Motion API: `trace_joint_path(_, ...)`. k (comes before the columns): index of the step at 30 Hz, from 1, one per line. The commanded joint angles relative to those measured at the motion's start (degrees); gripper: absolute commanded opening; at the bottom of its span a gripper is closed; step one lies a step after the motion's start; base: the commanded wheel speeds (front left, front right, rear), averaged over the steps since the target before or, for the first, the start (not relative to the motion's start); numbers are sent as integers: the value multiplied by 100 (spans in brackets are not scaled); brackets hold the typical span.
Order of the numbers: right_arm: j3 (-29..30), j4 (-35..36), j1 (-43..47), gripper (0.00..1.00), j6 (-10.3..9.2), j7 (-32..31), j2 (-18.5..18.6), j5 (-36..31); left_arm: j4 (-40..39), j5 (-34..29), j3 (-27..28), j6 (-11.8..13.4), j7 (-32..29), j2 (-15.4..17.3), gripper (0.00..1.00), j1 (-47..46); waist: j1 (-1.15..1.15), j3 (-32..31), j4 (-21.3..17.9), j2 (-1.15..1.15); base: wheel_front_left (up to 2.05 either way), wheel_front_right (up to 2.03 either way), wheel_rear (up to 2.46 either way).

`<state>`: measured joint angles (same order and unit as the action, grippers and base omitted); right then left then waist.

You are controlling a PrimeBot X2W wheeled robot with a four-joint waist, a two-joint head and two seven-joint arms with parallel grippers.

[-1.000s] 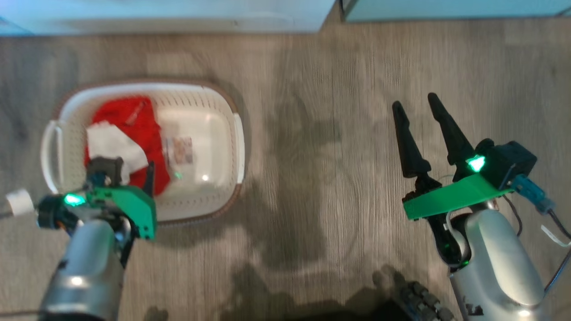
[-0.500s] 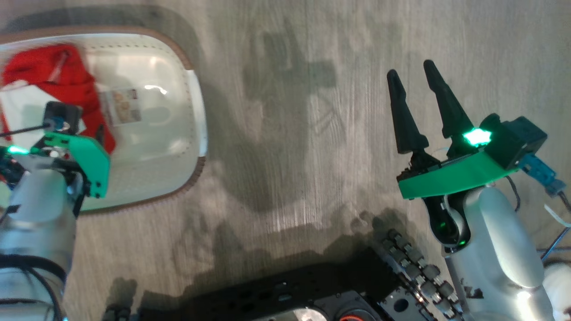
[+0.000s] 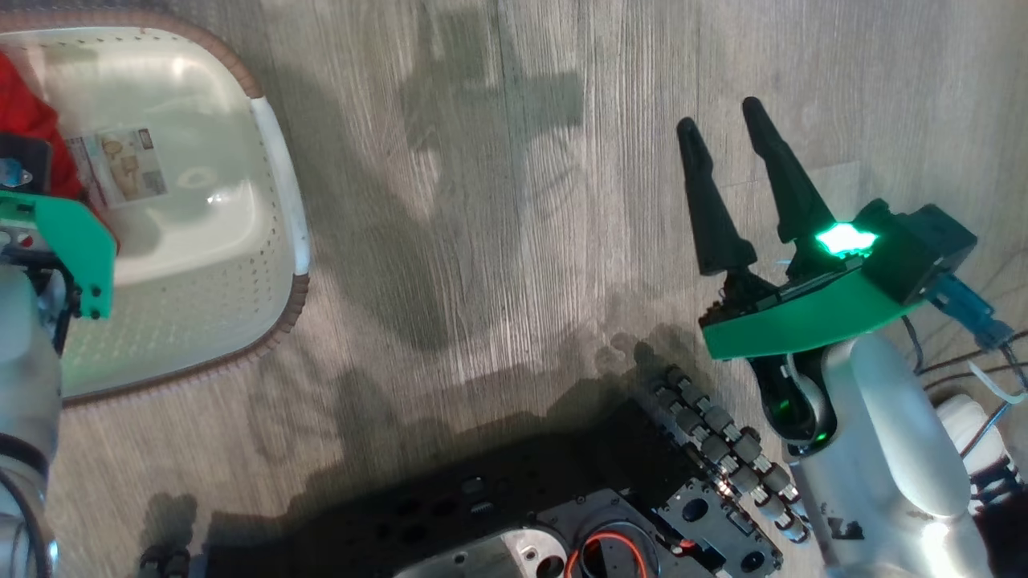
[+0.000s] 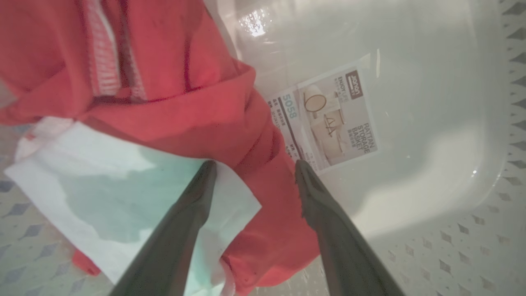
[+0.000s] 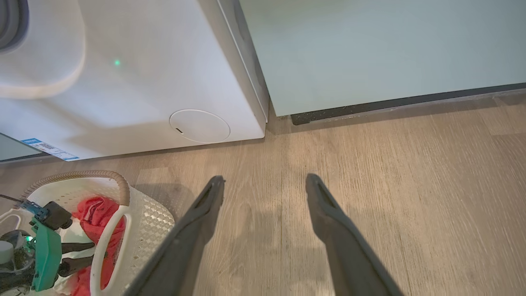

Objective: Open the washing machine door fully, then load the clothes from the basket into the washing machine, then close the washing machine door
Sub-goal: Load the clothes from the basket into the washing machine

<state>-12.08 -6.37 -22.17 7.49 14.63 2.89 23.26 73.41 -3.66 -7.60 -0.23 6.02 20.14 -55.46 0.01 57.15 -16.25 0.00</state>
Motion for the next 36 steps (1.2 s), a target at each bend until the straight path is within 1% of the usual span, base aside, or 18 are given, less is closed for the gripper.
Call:
trace_joint_path(1, -147, 153, 193, 100, 0, 37, -2, 49, 14, -44, 58, 67, -27, 313, 100, 109, -1, 27, -17, 0, 0, 0, 0)
trace_joint_path(3, -180, 150, 232, 100, 0, 37, -2, 31, 22, -3, 87, 160, -79, 360, 100, 46, -1, 43, -25, 0, 0, 0, 0)
trace_joint_path(5, -203, 173, 304, 100, 0, 37, -2, -62, 33, -67, -7, 229, -250, 416, 100, -33, -1, 63, -23, 0, 0, 0, 0)
trace_joint_path(10, -158, 254, 411, 100, 0, 37, -2, -136, 42, -124, -137, 259, -389, 415, 100, -236, -1, 158, -14, 0, 0, 0, 0)
trace_joint_path(14, -181, 289, 449, 100, 0, 37, -2, -163, 47, -271, -367, 180, -498, 351, 100, -345, -1, 212, 6, 0, 0, 0, 0)
trace_joint_path(16, -204, 306, 464, 100, 0, 37, -2, -169, 49, -350, -495, 94, -571, 320, 100, -360, -1, 228, 12, 0, 0, 0, 0)
trace_joint_path(19, -225, 314, 474, 100, 0, 37, -2, -191, 51, -471, -700, -120, -752, 280, 100, -356, -1, 247, 30, 0, 0, 0, 0)
trace_joint_path(22, -233, 315, 471, 100, 0, 37, -2, -219, 53, -502, -801, -234, -940, 258, 100, -334, -1, 261, 48, 0, 0, 0, 0)
trace_joint_path(30, -224, 338, 500, 100, 0, 37, -2, -268, 54, -483, -892, -173, -1128, 279, 100, -314, -1, 292, 88, 0, 0, 0, 0)
trace_joint_path(36, -221, 342, 512, 100, 0, 37, -2, -310, 54, -436, -938, -77, -1222, 254, 100, -357, -1, 323, 138, 0, 0, 0, 0)
